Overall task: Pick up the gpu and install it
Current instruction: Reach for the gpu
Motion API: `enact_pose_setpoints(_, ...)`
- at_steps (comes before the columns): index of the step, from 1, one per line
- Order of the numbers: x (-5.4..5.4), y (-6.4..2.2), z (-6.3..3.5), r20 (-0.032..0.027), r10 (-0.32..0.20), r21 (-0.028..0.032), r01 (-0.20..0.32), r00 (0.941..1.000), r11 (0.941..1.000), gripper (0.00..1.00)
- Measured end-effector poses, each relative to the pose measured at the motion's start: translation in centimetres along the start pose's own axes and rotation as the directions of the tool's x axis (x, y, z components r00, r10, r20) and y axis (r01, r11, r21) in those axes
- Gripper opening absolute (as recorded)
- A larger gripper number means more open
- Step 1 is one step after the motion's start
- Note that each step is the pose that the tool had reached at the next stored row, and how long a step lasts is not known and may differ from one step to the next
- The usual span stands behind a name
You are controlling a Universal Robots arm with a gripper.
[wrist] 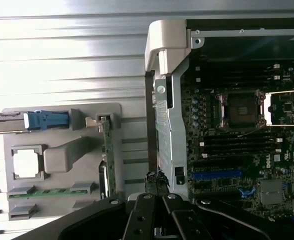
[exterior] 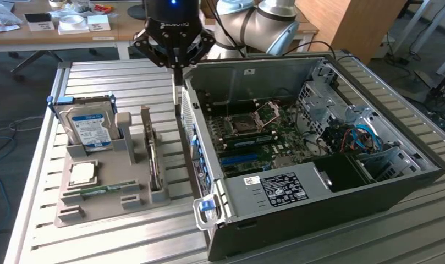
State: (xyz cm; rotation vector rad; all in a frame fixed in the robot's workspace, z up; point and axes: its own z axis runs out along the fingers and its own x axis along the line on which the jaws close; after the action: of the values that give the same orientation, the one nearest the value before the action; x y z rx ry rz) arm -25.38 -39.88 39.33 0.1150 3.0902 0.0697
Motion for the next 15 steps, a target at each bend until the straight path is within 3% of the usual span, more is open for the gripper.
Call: enact_pose_setpoints(15, 2.4, -0.18, -0.12, 0.0054, 0.000, -0.0005, 0.000, 1.0000, 1.0000, 0.11)
